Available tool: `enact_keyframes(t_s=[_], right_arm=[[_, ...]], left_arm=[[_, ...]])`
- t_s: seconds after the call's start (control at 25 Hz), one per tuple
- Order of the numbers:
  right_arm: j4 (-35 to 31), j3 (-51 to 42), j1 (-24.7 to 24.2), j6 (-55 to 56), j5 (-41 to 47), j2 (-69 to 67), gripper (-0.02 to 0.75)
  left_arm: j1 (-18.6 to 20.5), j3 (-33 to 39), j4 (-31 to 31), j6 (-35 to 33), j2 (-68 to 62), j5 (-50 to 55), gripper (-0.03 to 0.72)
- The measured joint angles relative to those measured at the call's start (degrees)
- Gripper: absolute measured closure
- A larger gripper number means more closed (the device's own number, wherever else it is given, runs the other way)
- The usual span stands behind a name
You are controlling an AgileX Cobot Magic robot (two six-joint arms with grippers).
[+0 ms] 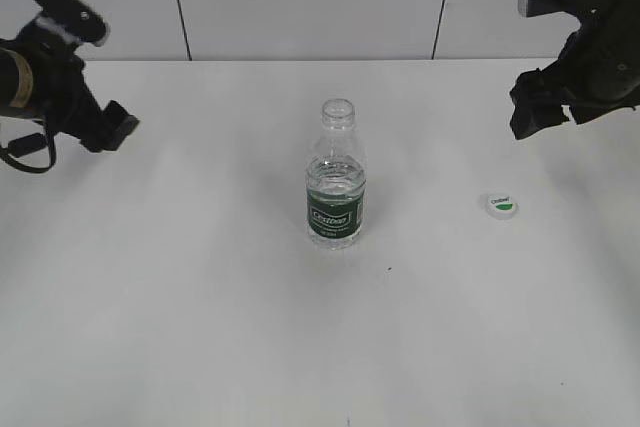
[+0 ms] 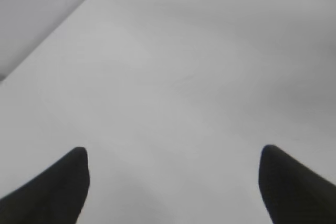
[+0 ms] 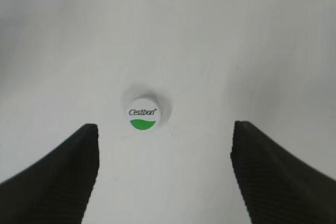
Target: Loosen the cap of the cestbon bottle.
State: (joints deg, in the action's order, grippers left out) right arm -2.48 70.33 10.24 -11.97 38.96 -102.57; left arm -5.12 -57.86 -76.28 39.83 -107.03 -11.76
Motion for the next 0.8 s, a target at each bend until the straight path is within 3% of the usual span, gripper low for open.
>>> enact_keyframes(t_s=[0.2,0.32,0.56,0.68,0.8], right_arm=[[3.22,2.51,0.00,1.27,1.66,0.84,0.142],[5.75,5.17,0.00,2.91,6.00,1.09,0.142],[7.75,11.52,-0.56,3.68,15.81,1.39,0.142],[7.58,13.71,-2.33,3.43,19.11,1.50,0.143],[4.53,14.64,-5.97,1.15,22.53,1.50,0.144]], left_arm=[[0.06,0.00,7.74,0.00,3.17,21.70,0.098],[0.06,0.00,16.71,-2.40,5.03,29.23,0.098],[0.06,-1.13,42.60,-22.87,8.84,40.93,0.098],[0.06,-4.29,51.30,-30.53,9.04,49.48,0.098],[0.06,-6.46,56.33,-33.85,9.24,55.67,0.098]])
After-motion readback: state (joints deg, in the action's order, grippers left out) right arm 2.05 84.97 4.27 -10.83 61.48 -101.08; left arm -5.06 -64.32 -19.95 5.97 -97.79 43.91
